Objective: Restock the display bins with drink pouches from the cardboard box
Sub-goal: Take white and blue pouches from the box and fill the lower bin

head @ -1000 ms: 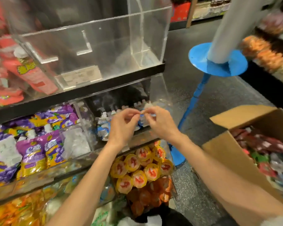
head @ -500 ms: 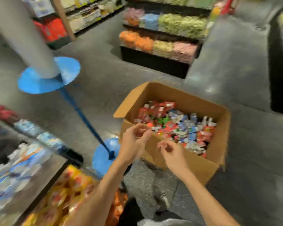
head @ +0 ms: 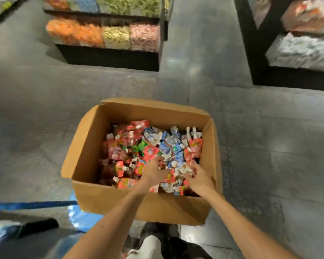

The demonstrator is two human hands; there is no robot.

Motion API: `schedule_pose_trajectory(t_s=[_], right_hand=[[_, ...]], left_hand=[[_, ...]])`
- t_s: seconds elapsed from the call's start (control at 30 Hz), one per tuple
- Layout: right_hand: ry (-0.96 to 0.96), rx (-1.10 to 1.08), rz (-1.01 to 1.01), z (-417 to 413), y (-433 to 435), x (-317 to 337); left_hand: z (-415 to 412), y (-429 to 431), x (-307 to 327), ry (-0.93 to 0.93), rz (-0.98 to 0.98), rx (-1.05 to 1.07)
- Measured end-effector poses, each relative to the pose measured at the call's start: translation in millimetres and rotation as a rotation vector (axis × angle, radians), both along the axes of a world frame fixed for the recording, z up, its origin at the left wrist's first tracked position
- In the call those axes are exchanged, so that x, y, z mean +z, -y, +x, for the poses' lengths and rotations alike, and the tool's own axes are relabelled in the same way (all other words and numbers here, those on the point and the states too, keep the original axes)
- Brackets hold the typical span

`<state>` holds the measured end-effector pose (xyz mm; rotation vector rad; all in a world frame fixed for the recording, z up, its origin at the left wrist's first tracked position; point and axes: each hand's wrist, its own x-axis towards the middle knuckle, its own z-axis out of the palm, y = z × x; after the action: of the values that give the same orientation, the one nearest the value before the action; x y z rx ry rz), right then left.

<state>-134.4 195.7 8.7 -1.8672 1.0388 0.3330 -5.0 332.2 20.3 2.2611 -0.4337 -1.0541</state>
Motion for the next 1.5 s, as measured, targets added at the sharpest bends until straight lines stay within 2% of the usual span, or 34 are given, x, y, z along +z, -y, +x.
schedule_pose_trajectory(t_s=[0.13,0.27,0.4,0.47,0.57,0.67,0.83,0.93,1.07,1.27,1.37,1.5], right_hand=[[-0.128,-0.026,-0.067,32,23,-24],[-0.239,0.052,-0.197,81,45,-57],[-0.272,0.09,-0.342,122,59,-87],[-0.316,0.111,-0.416,132,66,-98],[-0.41,0.006,-0.398,137,76,-110],[-0.456,0.0,-0.383,142,81,-121],[-0.528,-0.106,-0.438,158,89,-135],[-0.533,-0.084,-0.474,161,92,-134],[-0.477,-0.077,-0.391,153,98,-127],[-0.366,-0.045,-0.336,138,95,-113],[-0.36,0.037,-0.349,137,86,-103],[-0.404,0.113,-0.33,140,73,-80]], left_hand=[[40,43,-45,0.006,0.032,-0.066],[74,77,-96,0.172,0.126,-0.146],[89,98,-139,0.329,0.228,-0.387],[91,107,-154,0.329,0.269,-0.514],[83,113,-178,0.317,0.384,-0.663],[72,114,-197,0.398,0.431,-0.638],[79,115,-207,0.44,0.368,-0.59],[87,111,-210,0.488,0.346,-0.572],[90,105,-205,0.393,0.306,-0.59],[99,70,-190,0.324,0.056,-0.459],[108,51,-181,0.18,-0.033,-0.413],[118,28,-160,-0.218,-0.146,-0.188]])
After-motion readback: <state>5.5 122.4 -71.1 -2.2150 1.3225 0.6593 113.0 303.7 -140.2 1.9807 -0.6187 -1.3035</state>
